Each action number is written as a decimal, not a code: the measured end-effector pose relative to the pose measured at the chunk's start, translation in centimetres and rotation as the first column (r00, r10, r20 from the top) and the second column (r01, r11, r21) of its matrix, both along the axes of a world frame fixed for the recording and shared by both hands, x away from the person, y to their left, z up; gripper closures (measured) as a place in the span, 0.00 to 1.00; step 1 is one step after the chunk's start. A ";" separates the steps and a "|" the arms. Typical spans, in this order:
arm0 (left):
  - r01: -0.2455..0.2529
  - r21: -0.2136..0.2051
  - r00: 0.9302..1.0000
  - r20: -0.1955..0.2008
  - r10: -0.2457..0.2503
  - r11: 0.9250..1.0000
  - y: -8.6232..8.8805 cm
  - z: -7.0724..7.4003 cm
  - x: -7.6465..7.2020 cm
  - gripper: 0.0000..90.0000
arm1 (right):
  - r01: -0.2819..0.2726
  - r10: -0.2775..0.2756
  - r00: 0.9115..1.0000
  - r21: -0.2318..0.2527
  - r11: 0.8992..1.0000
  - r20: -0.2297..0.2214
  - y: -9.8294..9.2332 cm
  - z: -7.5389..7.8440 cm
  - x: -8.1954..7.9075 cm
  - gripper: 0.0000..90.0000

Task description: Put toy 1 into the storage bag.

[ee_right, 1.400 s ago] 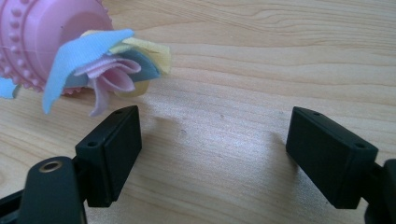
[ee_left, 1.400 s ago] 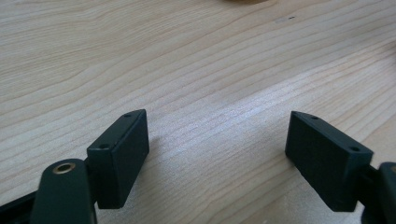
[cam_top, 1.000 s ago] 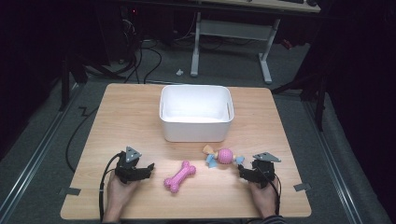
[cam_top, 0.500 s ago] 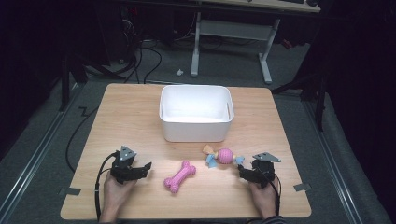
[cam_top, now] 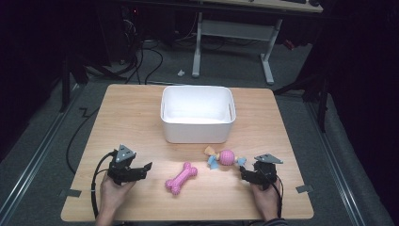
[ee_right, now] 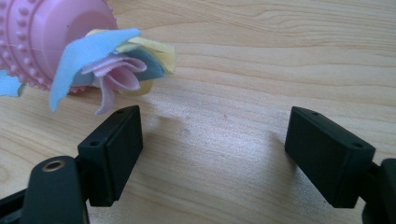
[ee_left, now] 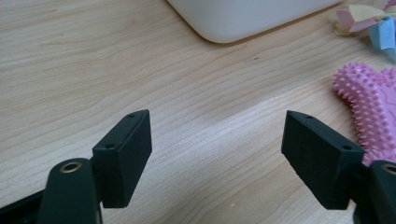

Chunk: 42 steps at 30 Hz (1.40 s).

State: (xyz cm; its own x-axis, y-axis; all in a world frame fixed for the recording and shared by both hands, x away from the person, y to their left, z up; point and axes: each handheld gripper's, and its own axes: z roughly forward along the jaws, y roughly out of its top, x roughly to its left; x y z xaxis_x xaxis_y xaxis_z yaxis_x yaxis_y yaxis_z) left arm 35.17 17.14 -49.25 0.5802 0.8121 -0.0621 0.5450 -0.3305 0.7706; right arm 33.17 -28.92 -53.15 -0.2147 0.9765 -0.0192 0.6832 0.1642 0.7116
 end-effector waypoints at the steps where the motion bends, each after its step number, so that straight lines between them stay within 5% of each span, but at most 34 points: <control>1: 0.007 0.001 1.000 -0.001 -0.007 1.000 -0.1 0.1 0.0 0.28 | 0.000 0.000 1.000 0.000 1.000 0.000 0.0 0.0 0.0 0.22; 15: 0.077 0.047 0.997 -0.016 -0.077 0.996 -2.4 2.7 -0.3 0.30 | -0.006 0.006 1.000 0.000 1.000 0.001 0.0 0.0 0.0 0.22; 24: 0.117 0.035 0.993 -0.037 -0.116 0.992 -3.8 3.7 -0.6 0.31 | -0.012 0.012 1.000 -0.001 1.000 0.001 0.0 0.0 0.0 0.22; 33: 0.207 0.086 0.977 -0.067 -0.202 0.974 -7.1 3.9 -0.8 0.31 | -0.016 0.016 1.000 0.000 1.000 0.001 0.0 0.0 -0.1 0.22; 42: 0.250 0.112 0.966 -0.105 -0.238 0.962 -9.6 3.2 -0.5 0.32 | -0.018 0.018 1.000 0.001 1.000 0.000 0.0 0.0 -0.1 0.22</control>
State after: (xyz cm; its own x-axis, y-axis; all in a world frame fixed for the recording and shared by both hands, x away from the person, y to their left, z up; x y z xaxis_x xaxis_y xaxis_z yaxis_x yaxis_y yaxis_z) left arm 34.68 7.56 -46.00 0.7583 0.6512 -0.0312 0.5008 -0.5512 0.6673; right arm 33.07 -28.90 -53.15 -0.2325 0.9724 -0.0187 0.6798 0.1763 0.7119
